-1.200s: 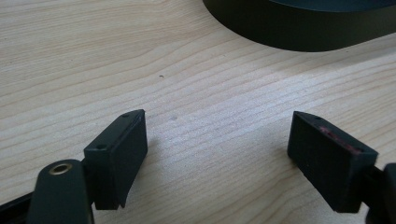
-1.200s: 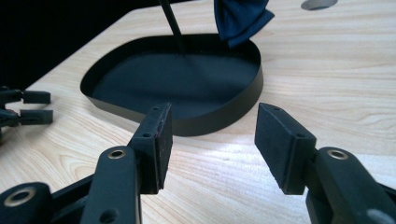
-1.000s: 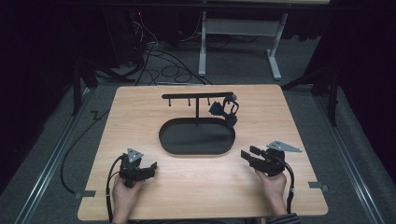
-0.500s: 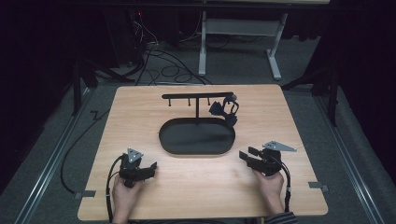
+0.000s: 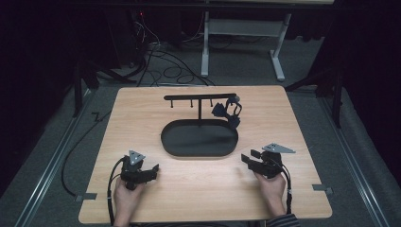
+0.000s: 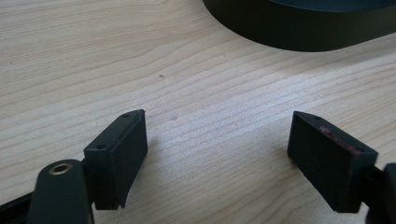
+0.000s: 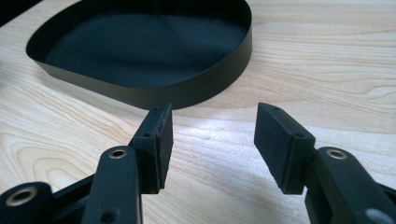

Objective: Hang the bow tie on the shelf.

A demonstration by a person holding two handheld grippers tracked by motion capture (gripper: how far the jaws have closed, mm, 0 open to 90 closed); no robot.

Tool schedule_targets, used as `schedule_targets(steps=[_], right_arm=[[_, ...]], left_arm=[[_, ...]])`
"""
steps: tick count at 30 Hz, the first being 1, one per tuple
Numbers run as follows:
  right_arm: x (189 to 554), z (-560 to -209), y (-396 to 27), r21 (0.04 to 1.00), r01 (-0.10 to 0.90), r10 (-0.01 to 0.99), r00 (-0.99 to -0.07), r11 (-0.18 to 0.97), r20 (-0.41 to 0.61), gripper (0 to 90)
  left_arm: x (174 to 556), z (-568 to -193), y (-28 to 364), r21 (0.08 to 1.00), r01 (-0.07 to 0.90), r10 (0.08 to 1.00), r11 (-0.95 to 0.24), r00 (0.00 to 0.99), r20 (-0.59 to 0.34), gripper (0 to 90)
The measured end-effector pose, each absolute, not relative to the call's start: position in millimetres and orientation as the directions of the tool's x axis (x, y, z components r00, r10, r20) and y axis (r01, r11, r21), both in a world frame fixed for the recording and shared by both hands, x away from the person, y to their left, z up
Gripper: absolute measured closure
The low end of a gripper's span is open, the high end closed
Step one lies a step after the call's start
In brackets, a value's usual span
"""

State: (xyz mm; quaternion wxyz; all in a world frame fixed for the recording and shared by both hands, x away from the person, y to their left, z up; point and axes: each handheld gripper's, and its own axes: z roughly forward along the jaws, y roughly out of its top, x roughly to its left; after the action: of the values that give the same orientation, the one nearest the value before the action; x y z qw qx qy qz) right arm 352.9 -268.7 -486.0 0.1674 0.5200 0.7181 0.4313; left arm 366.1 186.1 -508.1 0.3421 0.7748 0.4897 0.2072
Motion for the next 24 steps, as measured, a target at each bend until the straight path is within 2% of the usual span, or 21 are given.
schedule_targets(steps=[24], right_arm=[[358.5,-493.3,-260.9,0.765,0.628,0.917,-0.376,0.143,0.136,49.3]], left_arm=[[366.1,-508.1,186.2,0.733,0.617,0.901,-0.287,0.435,-0.014,20.5]])
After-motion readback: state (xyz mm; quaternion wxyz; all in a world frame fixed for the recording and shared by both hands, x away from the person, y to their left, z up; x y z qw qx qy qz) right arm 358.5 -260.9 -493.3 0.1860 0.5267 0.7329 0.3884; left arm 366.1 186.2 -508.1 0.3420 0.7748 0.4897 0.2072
